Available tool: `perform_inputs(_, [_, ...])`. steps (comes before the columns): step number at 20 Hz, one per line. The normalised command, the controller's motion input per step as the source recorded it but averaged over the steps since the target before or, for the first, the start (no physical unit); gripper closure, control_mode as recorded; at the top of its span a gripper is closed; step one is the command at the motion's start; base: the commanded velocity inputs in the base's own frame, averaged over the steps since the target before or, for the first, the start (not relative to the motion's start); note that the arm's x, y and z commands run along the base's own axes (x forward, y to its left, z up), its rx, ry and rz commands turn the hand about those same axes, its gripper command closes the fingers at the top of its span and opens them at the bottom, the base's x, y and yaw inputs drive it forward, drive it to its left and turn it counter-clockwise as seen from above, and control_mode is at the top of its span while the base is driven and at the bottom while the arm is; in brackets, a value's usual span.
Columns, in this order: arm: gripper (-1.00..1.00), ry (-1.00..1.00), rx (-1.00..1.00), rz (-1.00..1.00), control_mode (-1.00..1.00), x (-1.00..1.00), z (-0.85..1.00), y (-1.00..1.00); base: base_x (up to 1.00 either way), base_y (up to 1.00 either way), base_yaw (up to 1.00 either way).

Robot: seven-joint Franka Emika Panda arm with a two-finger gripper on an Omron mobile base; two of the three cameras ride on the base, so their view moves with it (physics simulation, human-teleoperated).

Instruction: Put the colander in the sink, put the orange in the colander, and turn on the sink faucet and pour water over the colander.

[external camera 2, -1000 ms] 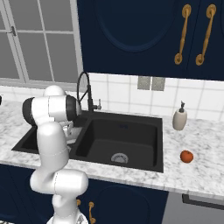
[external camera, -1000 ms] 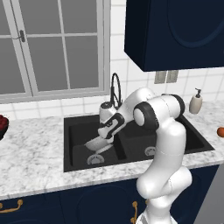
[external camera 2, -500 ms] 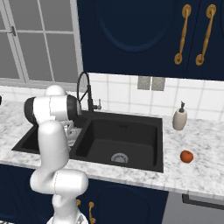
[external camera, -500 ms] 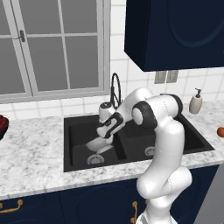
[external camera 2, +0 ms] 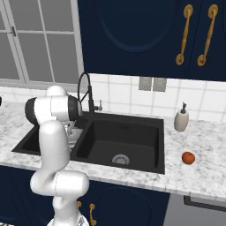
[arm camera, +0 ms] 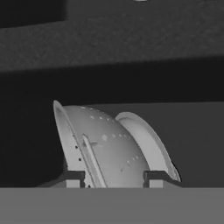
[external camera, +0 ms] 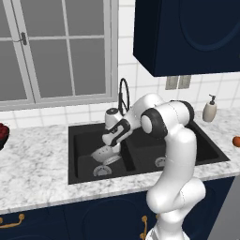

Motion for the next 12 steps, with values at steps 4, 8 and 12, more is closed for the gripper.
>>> perform_inputs(4, [-1.00, 0.00, 0.00, 0.00, -1.00, -0.06, 0.00, 0.01, 0.00, 0.00, 0.00])
perform_inputs(8, [-1.00, 0.00, 0.00, -0.02, -1.00, -0.32, 0.00, 0.03, 0.00, 0.00, 0.00])
perform_inputs(12, [-1.00, 0.00, 0.00, -0.05, -1.00, -0.55, 0.00, 0.02, 0.00, 0.00, 0.00])
